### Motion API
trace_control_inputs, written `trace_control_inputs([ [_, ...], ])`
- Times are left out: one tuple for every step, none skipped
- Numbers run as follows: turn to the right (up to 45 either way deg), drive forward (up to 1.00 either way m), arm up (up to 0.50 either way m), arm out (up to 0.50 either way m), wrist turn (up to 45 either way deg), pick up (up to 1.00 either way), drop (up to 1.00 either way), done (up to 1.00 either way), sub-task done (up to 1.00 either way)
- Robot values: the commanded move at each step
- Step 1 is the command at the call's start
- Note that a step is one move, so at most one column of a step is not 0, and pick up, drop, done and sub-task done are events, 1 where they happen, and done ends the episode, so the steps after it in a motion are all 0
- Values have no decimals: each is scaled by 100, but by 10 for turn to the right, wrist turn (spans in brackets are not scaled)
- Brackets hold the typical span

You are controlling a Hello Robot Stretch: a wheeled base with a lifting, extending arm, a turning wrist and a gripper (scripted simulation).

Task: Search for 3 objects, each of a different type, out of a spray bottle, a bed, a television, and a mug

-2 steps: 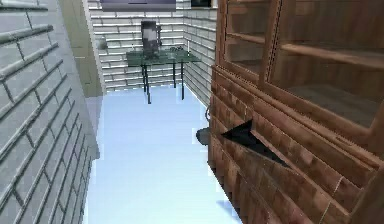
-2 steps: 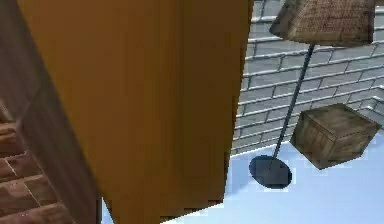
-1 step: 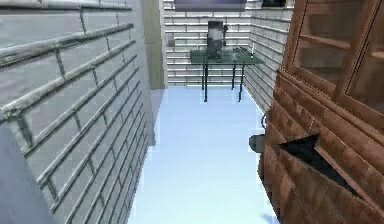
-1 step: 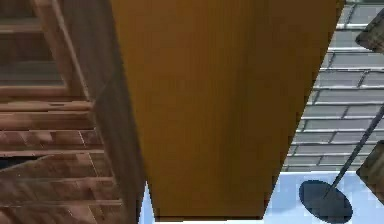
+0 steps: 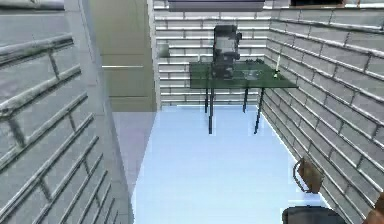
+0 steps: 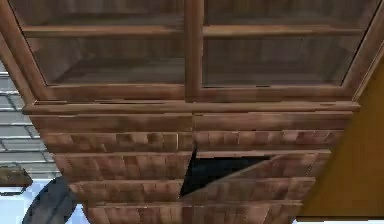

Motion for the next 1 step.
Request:
trace_control_inputs([
  [0, 100, 0, 0, 0, 0, 0, 0, 0],
])
